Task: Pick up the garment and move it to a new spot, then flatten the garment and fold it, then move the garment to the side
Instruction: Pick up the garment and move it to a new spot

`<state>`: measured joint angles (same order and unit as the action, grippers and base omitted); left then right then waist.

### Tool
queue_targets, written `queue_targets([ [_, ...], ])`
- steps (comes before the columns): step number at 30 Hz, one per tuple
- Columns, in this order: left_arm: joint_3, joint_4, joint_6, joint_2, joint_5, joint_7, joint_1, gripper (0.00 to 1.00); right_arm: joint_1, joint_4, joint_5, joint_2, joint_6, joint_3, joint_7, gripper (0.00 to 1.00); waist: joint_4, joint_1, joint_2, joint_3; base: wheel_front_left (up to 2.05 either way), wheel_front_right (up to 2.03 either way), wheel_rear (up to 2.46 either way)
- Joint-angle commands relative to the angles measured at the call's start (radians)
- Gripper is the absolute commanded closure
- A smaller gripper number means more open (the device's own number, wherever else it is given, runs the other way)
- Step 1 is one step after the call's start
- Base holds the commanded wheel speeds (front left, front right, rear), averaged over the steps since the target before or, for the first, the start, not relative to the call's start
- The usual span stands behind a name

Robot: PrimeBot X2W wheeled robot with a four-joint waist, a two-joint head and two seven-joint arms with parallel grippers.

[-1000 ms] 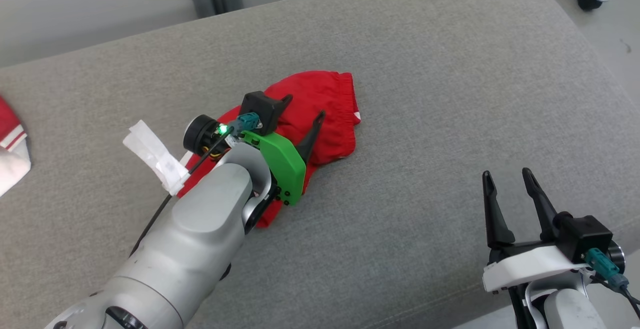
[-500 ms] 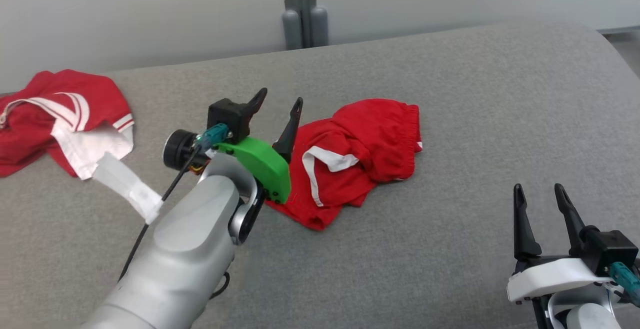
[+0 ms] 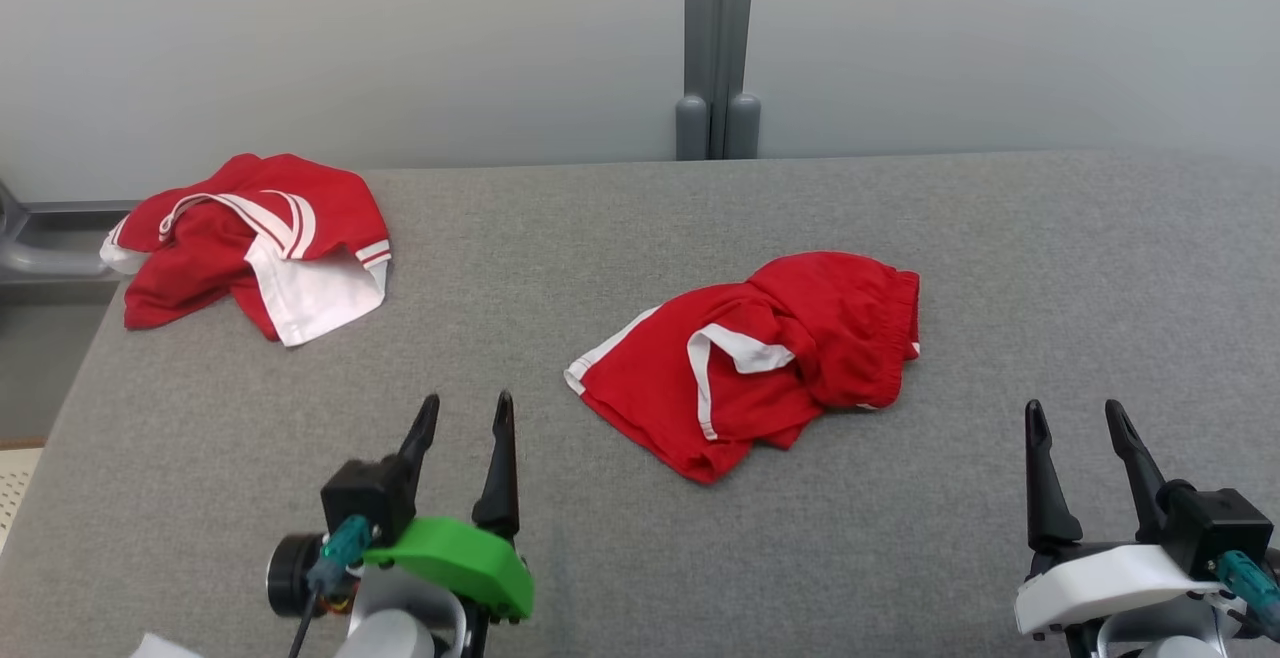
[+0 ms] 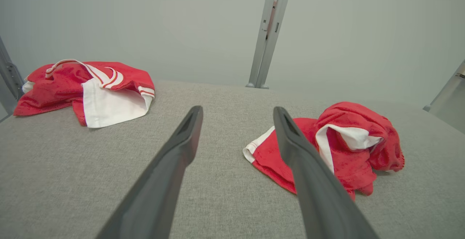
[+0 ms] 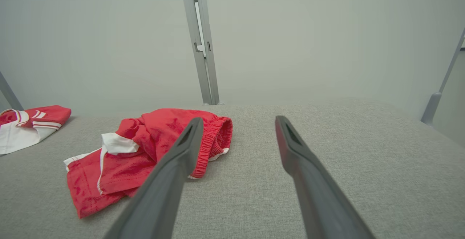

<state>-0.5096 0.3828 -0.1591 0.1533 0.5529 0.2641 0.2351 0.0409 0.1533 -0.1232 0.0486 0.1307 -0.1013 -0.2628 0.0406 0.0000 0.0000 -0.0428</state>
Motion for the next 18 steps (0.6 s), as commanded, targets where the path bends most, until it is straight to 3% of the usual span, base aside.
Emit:
queue_targets([
  [1, 0.022, -0.022, -0.007, -0.003, -0.017, 0.0, -0.052, 0.0, 0.015, 0.002, -0.009, 0.003, 0.0, 0.002, -0.003, 0.0, 0.004, 0.0, 0.0, -0.011, 0.0, 0.0, 0.0],
  [8, 0.124, -0.107, 0.002, -0.033, -0.101, 0.0, -0.222, 0.0, 0.046, 0.019, -0.029, 0.003, 0.0, 0.029, -0.003, 0.0, -0.006, 0.0, 0.0, -0.032, 0.0, 0.0, 0.0],
  [18, 0.177, -0.106, 0.035, -0.066, -0.161, 0.0, -0.267, 0.0, 0.037, 0.049, -0.015, 0.003, 0.0, 0.053, -0.003, 0.0, -0.019, 0.0, 0.0, -0.046, 0.0, 0.0, 0.0],
])
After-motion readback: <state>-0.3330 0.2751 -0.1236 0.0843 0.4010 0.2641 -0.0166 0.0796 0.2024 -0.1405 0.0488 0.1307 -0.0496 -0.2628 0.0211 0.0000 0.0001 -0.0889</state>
